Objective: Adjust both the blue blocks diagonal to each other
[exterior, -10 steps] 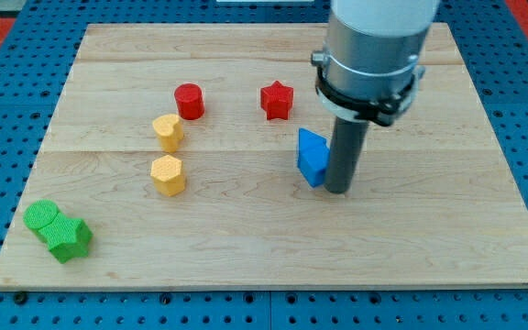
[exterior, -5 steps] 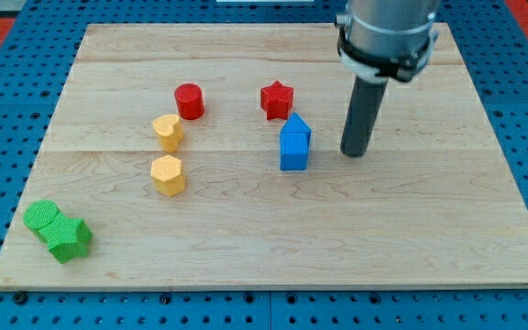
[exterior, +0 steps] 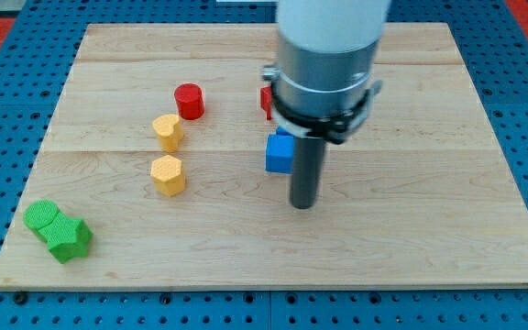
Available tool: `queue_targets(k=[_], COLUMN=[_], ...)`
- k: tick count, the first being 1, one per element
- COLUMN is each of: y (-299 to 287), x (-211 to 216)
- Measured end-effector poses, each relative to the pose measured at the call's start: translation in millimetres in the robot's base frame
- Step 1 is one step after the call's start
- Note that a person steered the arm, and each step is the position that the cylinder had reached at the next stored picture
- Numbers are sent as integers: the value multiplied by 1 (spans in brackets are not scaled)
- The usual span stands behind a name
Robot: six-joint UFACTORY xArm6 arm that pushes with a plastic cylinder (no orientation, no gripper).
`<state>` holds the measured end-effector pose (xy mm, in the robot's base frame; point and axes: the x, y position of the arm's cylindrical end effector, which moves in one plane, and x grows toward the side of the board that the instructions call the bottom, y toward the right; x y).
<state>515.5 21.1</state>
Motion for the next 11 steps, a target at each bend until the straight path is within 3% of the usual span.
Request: queue_targets(k=[1, 2, 4, 6, 7, 8, 9, 11], y=[-51, -63, -17, 17, 26, 87, 94, 61], x=[-29, -42, -90, -59, -76, -62, -30, -27])
